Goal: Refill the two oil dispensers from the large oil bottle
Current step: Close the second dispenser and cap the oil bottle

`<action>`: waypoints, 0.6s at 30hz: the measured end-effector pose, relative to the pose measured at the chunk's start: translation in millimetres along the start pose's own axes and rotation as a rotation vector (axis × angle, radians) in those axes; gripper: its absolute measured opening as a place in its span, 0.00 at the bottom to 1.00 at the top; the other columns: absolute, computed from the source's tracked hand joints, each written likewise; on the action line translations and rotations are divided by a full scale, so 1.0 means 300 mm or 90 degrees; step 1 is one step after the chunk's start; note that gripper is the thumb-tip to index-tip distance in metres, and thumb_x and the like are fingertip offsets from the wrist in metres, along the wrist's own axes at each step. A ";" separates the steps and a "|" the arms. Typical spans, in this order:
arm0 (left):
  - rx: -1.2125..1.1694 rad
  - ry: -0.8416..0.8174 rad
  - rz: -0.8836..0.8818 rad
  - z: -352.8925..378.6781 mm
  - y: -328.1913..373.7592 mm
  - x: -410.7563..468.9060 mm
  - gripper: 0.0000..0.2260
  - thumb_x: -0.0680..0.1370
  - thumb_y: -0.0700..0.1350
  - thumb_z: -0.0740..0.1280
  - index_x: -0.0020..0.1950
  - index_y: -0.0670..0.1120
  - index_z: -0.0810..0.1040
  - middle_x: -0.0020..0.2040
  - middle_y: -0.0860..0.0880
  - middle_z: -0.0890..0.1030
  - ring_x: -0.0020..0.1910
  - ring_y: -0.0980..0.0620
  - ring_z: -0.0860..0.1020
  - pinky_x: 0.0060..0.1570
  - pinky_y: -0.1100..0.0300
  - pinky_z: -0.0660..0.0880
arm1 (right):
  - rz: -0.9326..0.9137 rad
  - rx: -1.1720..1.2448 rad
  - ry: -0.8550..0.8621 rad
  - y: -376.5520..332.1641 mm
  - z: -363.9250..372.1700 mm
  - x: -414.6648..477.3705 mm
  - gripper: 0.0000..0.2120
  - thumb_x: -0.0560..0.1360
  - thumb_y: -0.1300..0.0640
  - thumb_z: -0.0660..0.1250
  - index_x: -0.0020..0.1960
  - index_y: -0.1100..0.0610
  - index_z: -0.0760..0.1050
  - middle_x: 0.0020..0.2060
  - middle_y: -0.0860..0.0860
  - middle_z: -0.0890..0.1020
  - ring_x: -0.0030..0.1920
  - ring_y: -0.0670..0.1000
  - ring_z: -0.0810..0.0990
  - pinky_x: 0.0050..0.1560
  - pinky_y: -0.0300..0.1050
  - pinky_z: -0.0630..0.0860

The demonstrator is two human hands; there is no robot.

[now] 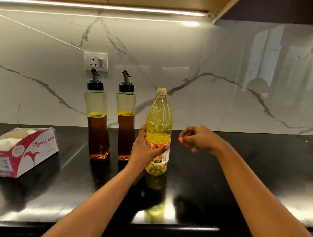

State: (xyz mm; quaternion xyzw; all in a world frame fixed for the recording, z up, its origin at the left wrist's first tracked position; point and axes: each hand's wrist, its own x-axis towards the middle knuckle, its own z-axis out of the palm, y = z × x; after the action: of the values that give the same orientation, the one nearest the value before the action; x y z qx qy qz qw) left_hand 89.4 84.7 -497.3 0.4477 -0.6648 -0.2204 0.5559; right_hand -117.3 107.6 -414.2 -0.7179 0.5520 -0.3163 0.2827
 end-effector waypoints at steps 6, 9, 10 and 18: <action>-0.037 -0.035 -0.005 -0.143 0.011 -0.088 0.40 0.60 0.61 0.77 0.65 0.66 0.58 0.58 0.61 0.76 0.56 0.61 0.77 0.54 0.63 0.73 | -0.235 0.203 -0.039 -0.258 -0.070 0.047 0.09 0.75 0.60 0.67 0.55 0.56 0.76 0.50 0.54 0.80 0.48 0.49 0.81 0.45 0.40 0.80; -0.038 -0.056 -0.011 -0.194 0.005 -0.108 0.40 0.62 0.59 0.76 0.67 0.65 0.58 0.58 0.63 0.76 0.55 0.63 0.76 0.54 0.64 0.72 | -0.307 0.194 -0.047 -0.385 -0.078 0.081 0.11 0.75 0.62 0.67 0.56 0.56 0.76 0.51 0.52 0.80 0.50 0.47 0.80 0.46 0.39 0.79; -0.038 -0.059 -0.011 -0.208 0.001 -0.114 0.40 0.62 0.59 0.76 0.68 0.65 0.58 0.58 0.64 0.76 0.54 0.65 0.76 0.52 0.66 0.72 | -0.327 0.166 -0.055 -0.421 -0.078 0.091 0.11 0.75 0.63 0.66 0.56 0.56 0.76 0.52 0.52 0.79 0.51 0.48 0.80 0.46 0.38 0.79; -0.061 -0.057 -0.003 -0.237 -0.030 -0.131 0.40 0.62 0.61 0.78 0.69 0.64 0.62 0.57 0.64 0.79 0.55 0.63 0.79 0.52 0.68 0.76 | -0.354 -0.119 -0.178 -0.579 -0.066 0.149 0.13 0.75 0.65 0.65 0.59 0.55 0.75 0.52 0.49 0.79 0.52 0.46 0.78 0.47 0.34 0.77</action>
State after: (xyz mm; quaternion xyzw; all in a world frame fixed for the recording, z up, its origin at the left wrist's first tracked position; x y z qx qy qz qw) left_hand 158.4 127.9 -505.5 0.4121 -0.6764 -0.2730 0.5460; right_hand -17.4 103.1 -264.1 -0.9006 0.3171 -0.2278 0.1909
